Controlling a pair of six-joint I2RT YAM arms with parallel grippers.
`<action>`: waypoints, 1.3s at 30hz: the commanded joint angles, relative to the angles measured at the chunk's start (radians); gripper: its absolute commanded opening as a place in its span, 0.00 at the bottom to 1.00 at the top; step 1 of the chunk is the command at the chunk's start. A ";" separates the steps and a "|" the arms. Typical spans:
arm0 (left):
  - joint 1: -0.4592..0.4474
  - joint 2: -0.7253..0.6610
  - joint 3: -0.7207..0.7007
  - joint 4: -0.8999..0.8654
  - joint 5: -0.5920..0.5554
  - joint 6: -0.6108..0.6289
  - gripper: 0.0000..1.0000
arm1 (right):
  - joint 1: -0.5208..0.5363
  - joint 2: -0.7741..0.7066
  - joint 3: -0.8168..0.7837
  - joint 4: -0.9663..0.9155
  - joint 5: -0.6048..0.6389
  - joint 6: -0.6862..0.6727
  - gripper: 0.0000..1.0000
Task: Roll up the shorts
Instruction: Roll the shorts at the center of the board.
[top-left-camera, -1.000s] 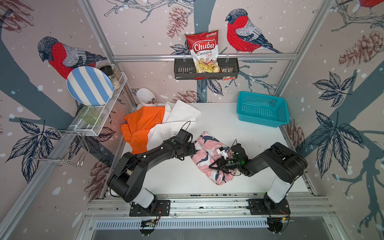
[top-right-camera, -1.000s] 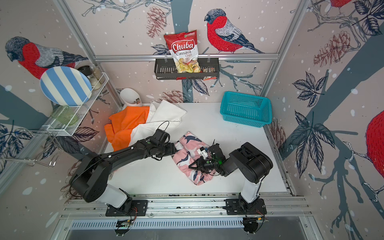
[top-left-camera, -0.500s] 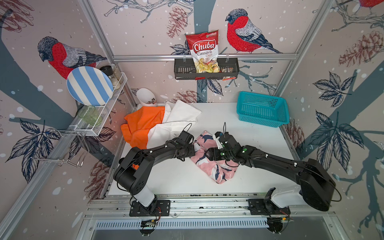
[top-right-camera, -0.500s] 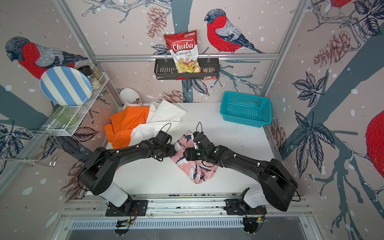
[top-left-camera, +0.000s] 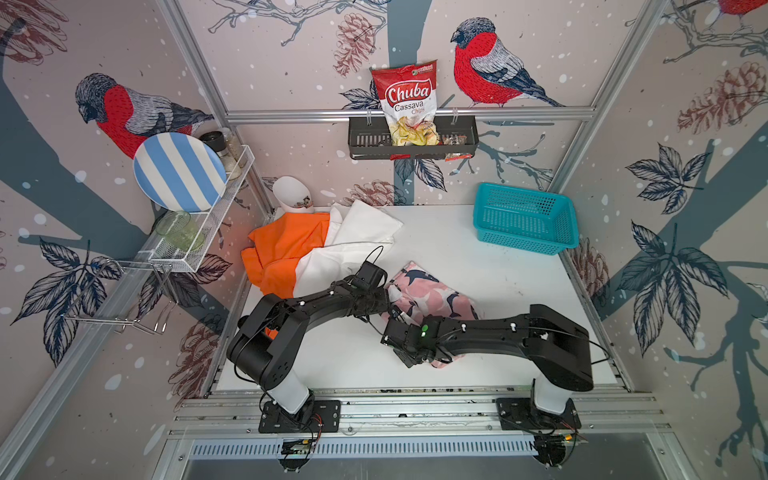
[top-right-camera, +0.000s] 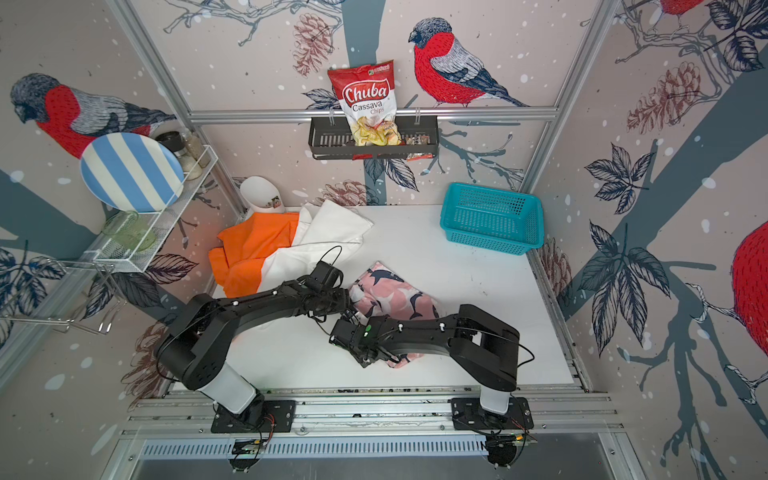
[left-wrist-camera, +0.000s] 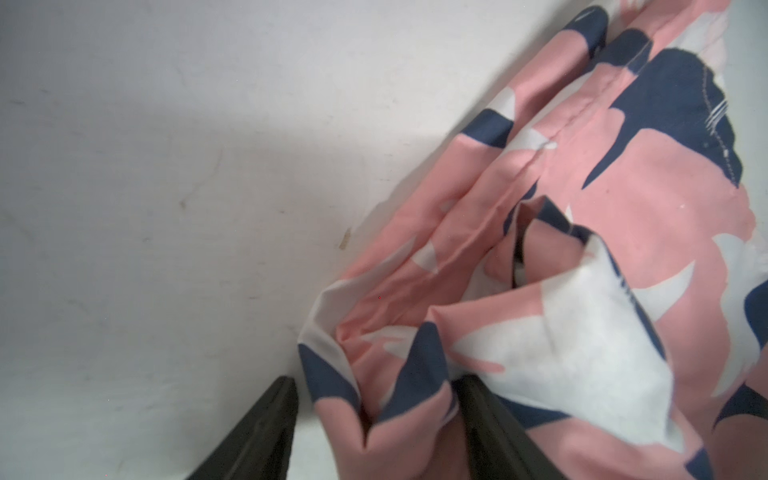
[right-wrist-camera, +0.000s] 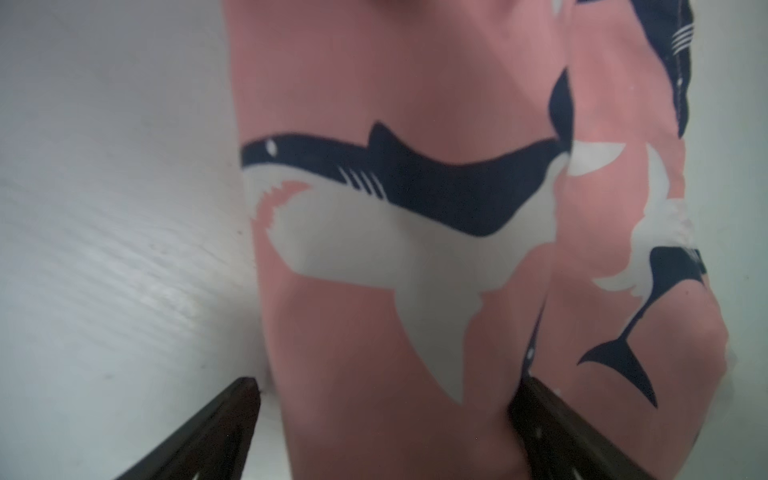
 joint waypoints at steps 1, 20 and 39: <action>0.009 0.002 -0.011 -0.034 -0.006 0.018 0.66 | 0.011 0.044 -0.009 -0.044 0.037 -0.009 0.92; 0.052 -0.225 0.031 -0.184 -0.044 0.041 0.80 | -0.283 -0.311 -0.341 0.625 -0.893 0.197 0.31; -0.053 -0.013 0.122 -0.079 0.021 0.001 0.80 | -0.588 -0.334 -0.616 0.742 -0.997 0.264 0.67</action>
